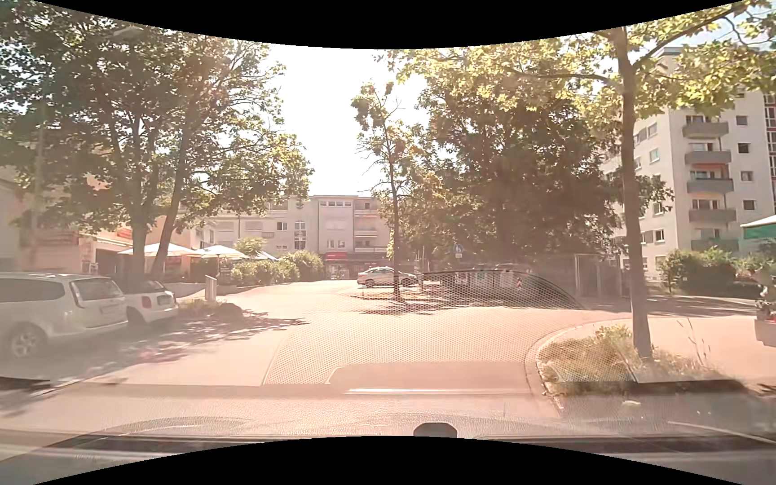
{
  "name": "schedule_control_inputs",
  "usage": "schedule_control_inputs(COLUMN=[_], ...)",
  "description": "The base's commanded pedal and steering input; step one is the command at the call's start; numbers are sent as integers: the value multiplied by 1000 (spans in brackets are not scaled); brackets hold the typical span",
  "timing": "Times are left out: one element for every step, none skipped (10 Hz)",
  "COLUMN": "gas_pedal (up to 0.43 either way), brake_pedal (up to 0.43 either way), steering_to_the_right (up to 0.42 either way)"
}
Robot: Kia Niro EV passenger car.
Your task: Follow the waypoints while adhering to traffic rules and regulations
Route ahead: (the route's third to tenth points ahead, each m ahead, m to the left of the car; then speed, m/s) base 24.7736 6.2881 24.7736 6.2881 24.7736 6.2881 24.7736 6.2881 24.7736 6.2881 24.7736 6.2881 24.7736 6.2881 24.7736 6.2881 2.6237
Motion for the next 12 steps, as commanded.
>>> schedule_control_inputs(gas_pedal=[59,39,20,20,20,20,20,20,20,0,0,0], brake_pedal=[0,0,0,0,0,0,0,0,0,0,0,0], steering_to_the_right=[-22,-20,-18,-14,-11,-10,-9,-8,-6,-2,7,16])
